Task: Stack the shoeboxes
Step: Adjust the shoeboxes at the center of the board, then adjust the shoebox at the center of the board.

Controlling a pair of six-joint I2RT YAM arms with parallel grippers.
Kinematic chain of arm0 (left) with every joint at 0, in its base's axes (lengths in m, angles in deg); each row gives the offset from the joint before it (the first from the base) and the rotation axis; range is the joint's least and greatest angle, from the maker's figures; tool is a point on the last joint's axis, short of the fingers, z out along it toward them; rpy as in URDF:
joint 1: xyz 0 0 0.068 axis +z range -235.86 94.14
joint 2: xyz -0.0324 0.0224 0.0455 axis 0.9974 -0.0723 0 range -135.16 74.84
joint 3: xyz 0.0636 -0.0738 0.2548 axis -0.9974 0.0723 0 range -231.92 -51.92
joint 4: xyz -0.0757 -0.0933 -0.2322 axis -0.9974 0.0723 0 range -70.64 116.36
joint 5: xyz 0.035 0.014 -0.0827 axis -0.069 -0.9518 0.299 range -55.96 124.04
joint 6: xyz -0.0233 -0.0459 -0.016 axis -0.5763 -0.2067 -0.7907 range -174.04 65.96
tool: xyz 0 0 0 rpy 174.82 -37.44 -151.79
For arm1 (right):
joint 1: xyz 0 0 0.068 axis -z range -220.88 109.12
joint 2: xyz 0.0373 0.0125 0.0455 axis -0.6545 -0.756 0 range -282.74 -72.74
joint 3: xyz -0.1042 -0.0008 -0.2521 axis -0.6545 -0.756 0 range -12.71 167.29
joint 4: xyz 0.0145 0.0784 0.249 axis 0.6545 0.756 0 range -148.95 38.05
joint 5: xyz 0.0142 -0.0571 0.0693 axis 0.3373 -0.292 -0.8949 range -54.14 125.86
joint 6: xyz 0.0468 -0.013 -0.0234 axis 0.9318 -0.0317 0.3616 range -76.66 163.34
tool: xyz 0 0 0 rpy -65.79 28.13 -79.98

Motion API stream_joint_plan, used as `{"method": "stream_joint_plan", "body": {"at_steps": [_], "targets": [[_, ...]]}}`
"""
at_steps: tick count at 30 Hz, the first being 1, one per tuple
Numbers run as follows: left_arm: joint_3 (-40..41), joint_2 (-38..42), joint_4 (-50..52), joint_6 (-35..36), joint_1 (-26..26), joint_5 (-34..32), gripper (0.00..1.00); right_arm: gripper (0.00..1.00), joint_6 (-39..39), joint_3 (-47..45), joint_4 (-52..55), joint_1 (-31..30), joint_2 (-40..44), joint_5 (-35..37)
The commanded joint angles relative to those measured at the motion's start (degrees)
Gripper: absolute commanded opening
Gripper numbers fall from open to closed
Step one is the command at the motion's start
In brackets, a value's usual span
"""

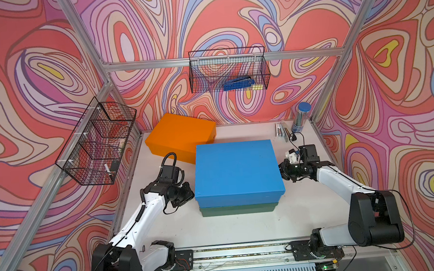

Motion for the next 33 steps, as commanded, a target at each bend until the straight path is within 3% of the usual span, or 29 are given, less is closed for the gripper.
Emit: {"method": "stream_joint_plan", "body": {"at_steps": [1, 5, 9, 13, 21, 28, 33], "targets": [[-3.9, 1.8, 6.0, 1.7, 1.5, -8.7, 0.37, 0.37, -5.6, 2.8, 8.0, 1.5, -0.7, 5.2], [-6.8, 1.4, 3.9, 3.0, 6.5, -7.5, 0.59, 0.53, -6.5, 4.7, 8.7, 3.7, -1.0, 7.4], [-10.7, -3.8, -3.4, 2.9, 12.1, 2.0, 0.77, 0.68, -7.3, 8.9, 9.3, 3.8, -2.8, 8.3], [-17.3, -11.2, -8.9, 1.6, 14.5, 5.9, 0.87, 0.77, -8.2, 14.1, 10.5, 3.8, -5.8, 8.5], [-36.3, -27.9, -3.4, 5.7, 15.4, -0.2, 0.94, 0.85, -7.9, 20.8, 11.7, 3.9, -12.8, 6.3], [-38.5, -35.9, -10.1, -2.2, 16.1, -0.1, 0.95, 0.87, -8.9, 27.5, 14.3, 4.0, -17.5, 7.4], [-35.9, -37.4, -22.0, -8.7, 16.1, -0.6, 0.99, 0.88, -9.5, 30.4, 15.0, 3.9, -19.9, 7.0]]}}
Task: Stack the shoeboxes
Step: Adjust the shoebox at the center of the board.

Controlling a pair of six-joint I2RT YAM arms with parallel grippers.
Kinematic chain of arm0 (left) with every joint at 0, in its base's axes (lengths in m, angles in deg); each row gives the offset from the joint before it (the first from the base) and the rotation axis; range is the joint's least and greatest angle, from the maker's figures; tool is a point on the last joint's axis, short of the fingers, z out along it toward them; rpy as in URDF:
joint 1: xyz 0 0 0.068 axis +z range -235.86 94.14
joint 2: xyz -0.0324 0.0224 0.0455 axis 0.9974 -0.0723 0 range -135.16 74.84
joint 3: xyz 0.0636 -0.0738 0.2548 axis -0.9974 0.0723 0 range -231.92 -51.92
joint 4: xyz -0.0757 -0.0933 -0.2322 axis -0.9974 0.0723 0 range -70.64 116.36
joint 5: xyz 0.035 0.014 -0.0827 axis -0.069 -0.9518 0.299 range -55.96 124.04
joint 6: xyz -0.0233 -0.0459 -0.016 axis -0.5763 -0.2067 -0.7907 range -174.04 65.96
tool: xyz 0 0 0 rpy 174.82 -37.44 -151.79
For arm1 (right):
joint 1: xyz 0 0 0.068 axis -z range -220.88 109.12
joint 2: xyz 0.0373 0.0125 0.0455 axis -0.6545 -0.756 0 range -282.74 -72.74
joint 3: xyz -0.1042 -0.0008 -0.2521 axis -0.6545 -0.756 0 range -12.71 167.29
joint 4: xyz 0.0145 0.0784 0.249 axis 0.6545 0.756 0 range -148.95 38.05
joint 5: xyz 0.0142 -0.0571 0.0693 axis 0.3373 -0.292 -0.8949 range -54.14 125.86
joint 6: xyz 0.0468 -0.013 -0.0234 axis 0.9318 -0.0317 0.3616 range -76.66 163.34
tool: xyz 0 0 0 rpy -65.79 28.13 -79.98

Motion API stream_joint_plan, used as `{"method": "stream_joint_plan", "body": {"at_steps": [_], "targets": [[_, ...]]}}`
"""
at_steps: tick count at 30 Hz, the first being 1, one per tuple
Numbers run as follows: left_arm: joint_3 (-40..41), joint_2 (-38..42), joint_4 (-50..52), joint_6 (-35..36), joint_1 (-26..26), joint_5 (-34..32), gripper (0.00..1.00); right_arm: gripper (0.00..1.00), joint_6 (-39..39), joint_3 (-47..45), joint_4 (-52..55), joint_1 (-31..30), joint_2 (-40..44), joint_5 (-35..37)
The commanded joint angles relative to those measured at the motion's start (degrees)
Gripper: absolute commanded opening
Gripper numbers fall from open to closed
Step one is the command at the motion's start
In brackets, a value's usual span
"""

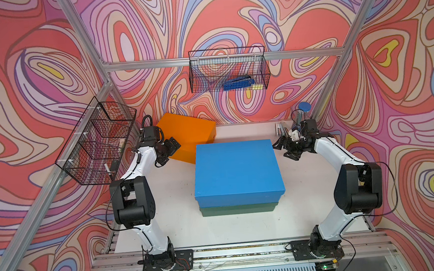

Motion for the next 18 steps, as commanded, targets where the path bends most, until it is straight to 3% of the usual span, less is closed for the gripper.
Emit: {"method": "stream_joint_plan", "body": {"at_steps": [1, 9, 18], "targets": [[2.2, 0.3, -11.6, -7.6, 0.3, -1.4, 1.0, 0.88, -1.1, 1.8, 1.5, 0.2, -1.6, -0.2], [2.6, -2.3, -13.4, -10.7, -0.1, -6.2, 0.98, 0.88, -1.4, 3.6, 1.8, 0.2, -4.8, -1.4], [2.1, -6.7, -17.8, -16.2, -3.6, -5.5, 0.72, 0.88, -2.0, 4.5, 1.8, 0.3, -5.9, -2.9]]}}
